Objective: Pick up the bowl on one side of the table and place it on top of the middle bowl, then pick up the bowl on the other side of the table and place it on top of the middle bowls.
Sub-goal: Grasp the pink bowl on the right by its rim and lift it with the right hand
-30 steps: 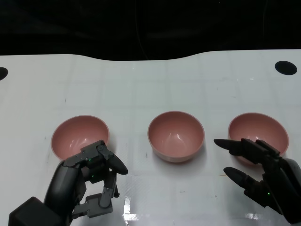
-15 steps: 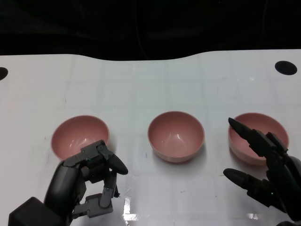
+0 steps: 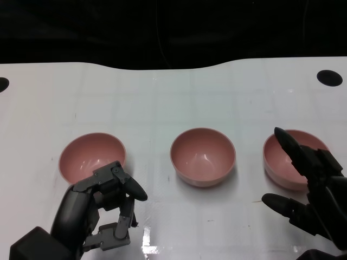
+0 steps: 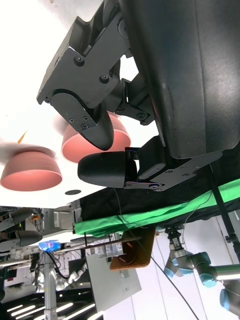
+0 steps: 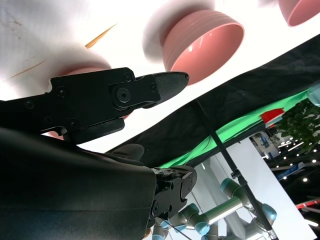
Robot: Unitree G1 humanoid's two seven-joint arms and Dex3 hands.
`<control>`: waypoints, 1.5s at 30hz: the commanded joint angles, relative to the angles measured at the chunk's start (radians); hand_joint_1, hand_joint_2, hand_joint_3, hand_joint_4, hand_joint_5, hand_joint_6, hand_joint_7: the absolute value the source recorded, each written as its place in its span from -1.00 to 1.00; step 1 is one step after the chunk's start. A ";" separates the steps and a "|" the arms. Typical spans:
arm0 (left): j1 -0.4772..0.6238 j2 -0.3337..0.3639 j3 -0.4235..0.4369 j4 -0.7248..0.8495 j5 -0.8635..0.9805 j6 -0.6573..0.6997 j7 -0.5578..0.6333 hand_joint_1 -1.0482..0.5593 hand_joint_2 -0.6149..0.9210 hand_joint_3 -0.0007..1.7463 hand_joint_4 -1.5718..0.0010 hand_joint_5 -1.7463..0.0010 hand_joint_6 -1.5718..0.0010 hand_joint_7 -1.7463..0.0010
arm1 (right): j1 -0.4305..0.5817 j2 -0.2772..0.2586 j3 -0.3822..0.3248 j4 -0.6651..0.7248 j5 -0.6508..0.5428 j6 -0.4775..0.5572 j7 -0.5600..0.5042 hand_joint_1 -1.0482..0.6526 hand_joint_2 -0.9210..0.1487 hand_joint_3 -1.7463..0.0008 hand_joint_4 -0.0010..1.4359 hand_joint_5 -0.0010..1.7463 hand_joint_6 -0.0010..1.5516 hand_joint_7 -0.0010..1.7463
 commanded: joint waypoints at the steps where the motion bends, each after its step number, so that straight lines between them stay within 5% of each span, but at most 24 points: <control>1: 0.005 0.015 0.010 -0.009 0.000 0.000 -0.003 0.14 0.38 0.50 -0.03 -1.00 0.05 -0.56 | 0.004 -0.015 -0.005 -0.013 0.003 0.008 -0.014 -0.63 -0.84 1.00 -1.00 -0.47 -0.99 -0.88; 27: 0.005 0.017 0.008 -0.013 -0.011 0.005 -0.008 0.15 0.38 0.49 -0.04 -1.00 0.05 -0.56 | -0.005 -0.032 0.054 -0.069 -0.206 0.299 -0.029 -0.62 -0.80 0.99 -1.00 -0.62 -0.95 -0.88; 45: 0.014 0.019 0.004 -0.027 -0.004 0.007 -0.007 0.15 0.38 0.48 -0.02 -1.00 0.06 -0.57 | -0.091 -0.080 0.130 0.010 -0.297 0.434 0.017 -0.50 -0.82 0.99 -0.99 -0.27 -0.78 -0.82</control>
